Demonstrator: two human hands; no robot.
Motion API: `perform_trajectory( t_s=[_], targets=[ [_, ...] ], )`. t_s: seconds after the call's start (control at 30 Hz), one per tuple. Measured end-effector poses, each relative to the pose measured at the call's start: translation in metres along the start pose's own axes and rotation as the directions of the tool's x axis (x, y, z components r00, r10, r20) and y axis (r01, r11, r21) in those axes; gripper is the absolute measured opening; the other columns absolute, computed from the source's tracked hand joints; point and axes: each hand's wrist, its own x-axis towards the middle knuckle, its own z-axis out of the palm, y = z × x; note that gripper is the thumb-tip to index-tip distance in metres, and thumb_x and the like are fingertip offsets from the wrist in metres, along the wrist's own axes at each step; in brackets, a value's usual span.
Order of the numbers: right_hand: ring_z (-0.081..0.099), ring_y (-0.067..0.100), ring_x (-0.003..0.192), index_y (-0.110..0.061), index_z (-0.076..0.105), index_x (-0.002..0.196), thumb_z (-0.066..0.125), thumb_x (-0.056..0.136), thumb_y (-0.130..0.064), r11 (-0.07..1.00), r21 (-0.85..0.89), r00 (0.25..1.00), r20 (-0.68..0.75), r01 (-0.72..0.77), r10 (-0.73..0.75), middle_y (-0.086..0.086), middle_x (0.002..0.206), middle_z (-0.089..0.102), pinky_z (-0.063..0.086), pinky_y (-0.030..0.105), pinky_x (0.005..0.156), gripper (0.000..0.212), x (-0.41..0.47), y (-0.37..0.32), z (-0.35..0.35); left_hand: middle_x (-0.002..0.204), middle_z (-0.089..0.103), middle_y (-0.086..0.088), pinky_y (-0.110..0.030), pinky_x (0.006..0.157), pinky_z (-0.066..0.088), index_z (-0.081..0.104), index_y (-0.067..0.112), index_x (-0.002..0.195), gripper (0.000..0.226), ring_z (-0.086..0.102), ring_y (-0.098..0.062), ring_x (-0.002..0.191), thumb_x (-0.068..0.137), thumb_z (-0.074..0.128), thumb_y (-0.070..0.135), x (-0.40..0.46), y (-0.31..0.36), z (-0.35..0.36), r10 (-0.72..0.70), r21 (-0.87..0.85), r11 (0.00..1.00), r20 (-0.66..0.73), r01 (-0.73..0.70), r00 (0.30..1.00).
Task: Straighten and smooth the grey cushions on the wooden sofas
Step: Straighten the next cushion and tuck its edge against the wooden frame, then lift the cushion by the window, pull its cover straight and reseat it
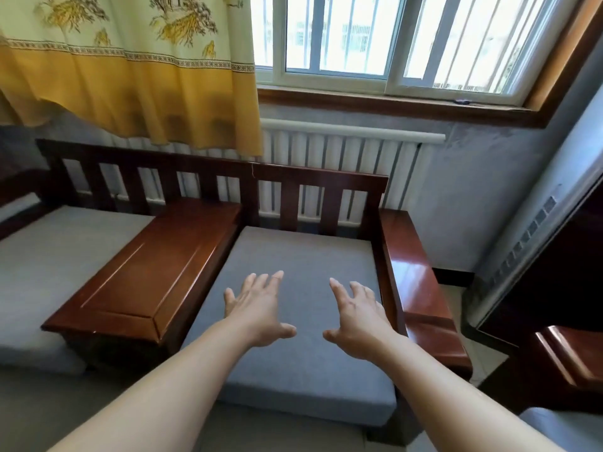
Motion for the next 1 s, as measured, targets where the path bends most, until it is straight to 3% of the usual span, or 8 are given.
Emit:
perform_trajectory(
  t_s=[0.6,1.0],
  targets=[
    [0.008,0.032,0.143,-0.029,0.005,0.152,0.063,0.088,-0.04,0.999,-0.002,0.996,0.077,0.034,-0.034,0.014,0.157,0.003,0.021,0.042,0.113,0.088,-0.013,-0.056,-0.043,0.159,0.01,0.003,-0.053,0.114,0.005,0.005,0.025,0.152,0.097,-0.003,-0.02,0.147,0.081,0.068,0.05,-0.047,-0.042,-0.075,-0.075,-0.011,0.997,0.019,0.075,0.997],
    [0.012,0.032,0.142,-0.032,0.007,0.151,0.064,0.087,-0.042,0.979,-0.018,0.973,0.117,0.203,-0.199,0.014,0.156,0.004,0.028,0.044,0.109,0.087,0.096,-0.092,-0.064,0.159,0.009,0.007,-0.052,0.115,0.007,0.006,0.025,0.152,0.095,-0.001,-0.019,0.147,0.082,0.066,0.05,0.018,-0.075,-0.098,-0.24,-0.027,0.97,0.016,0.24,0.971]
  ],
)
